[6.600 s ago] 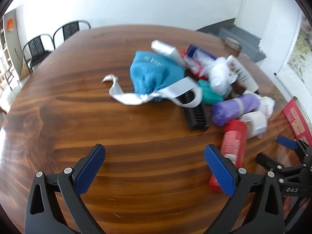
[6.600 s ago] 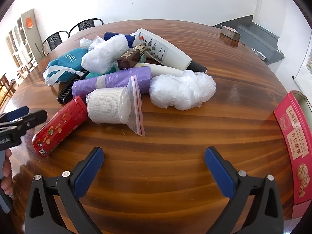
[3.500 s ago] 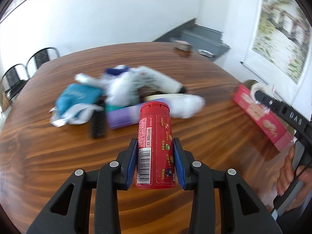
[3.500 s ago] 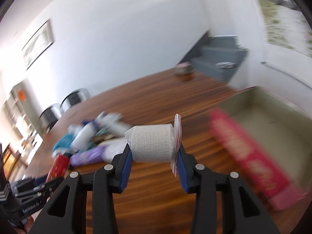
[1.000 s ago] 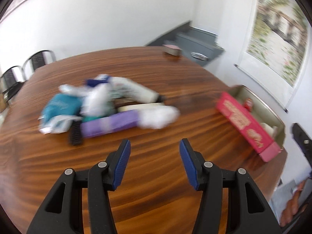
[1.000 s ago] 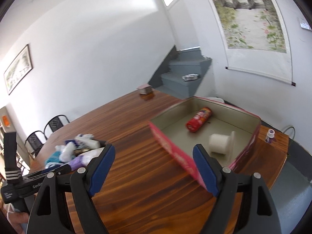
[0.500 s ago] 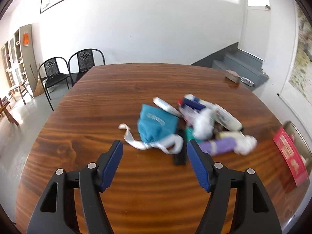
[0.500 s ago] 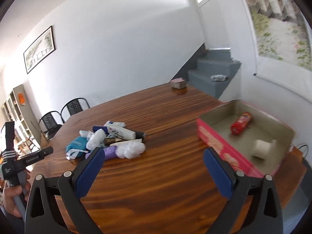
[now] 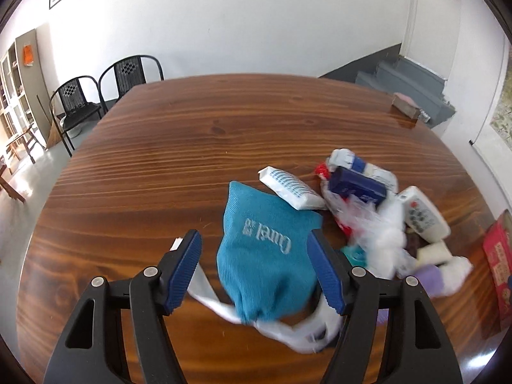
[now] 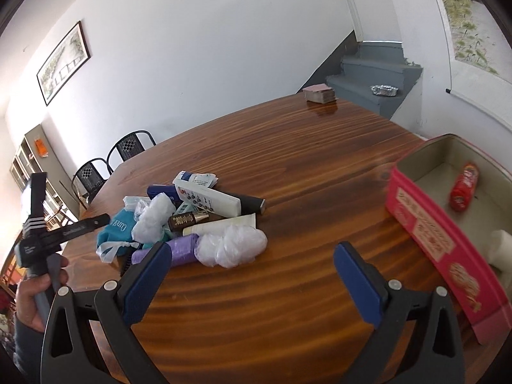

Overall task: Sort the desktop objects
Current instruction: 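Grasp the blue cloth bag with the left gripper, then lift the blue bag with the left gripper while the right grasps the plastic-wrapped bundle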

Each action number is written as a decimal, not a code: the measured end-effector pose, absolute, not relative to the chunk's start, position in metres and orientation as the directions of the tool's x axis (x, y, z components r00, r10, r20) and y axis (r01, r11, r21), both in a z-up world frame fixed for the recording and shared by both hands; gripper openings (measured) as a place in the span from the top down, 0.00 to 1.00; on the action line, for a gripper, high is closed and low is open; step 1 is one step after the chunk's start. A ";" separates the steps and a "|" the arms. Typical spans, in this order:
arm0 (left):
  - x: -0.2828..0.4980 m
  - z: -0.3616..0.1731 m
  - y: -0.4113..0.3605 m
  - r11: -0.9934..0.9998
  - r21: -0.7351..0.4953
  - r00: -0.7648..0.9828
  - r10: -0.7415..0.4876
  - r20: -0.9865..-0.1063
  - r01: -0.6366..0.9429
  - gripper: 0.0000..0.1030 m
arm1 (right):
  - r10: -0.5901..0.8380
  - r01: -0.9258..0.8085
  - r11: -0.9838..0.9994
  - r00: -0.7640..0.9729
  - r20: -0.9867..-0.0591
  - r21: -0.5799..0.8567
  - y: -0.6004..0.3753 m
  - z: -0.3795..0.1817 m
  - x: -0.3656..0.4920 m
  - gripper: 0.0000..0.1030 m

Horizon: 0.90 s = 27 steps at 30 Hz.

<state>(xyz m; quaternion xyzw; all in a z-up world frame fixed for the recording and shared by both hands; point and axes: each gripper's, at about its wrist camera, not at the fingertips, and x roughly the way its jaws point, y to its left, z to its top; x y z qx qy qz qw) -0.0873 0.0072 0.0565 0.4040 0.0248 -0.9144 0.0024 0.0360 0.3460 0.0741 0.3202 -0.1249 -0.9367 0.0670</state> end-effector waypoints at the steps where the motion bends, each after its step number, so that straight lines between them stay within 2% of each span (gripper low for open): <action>1: -0.091 0.053 0.008 -0.999 -0.041 -0.669 0.015 -0.743 0.024 0.30 | -0.209 0.048 -0.960 -0.782 -0.587 0.277 0.345 0.073 0.033 0.01; 7: -0.110 0.028 0.003 -0.996 -0.082 -0.613 0.048 -0.789 0.028 0.31 | -0.210 0.067 -0.966 -0.767 -0.607 0.250 0.331 0.066 0.018 0.01; 13: -0.110 0.019 -0.002 -0.985 -0.172 -0.599 0.139 -0.788 -0.001 0.30 | -0.210 0.068 -0.968 -0.752 -0.625 0.243 0.328 0.060 0.012 0.01; 17: -0.111 0.014 -0.007 -0.974 -0.226 -0.587 0.183 -0.789 0.001 0.26 | -0.204 0.068 -0.970 -0.753 -0.625 0.235 0.327 0.060 0.012 0.01; 20: -0.108 0.014 -0.003 -0.978 -0.206 -0.595 0.176 -0.784 -0.018 0.26 | -0.191 0.063 -0.974 -0.752 -0.631 0.220 0.326 0.057 0.011 0.01; 24: -0.101 0.020 0.005 -0.980 -0.194 -0.607 0.184 -0.773 -0.050 0.49 | -0.197 0.064 -0.972 -0.743 -0.640 0.225 0.328 0.053 0.010 0.01; 27: -0.098 0.024 0.012 -0.982 -0.182 -0.619 0.175 -0.766 -0.052 0.56 | -0.198 0.053 -0.970 -0.738 -0.645 0.237 0.332 0.052 0.008 0.01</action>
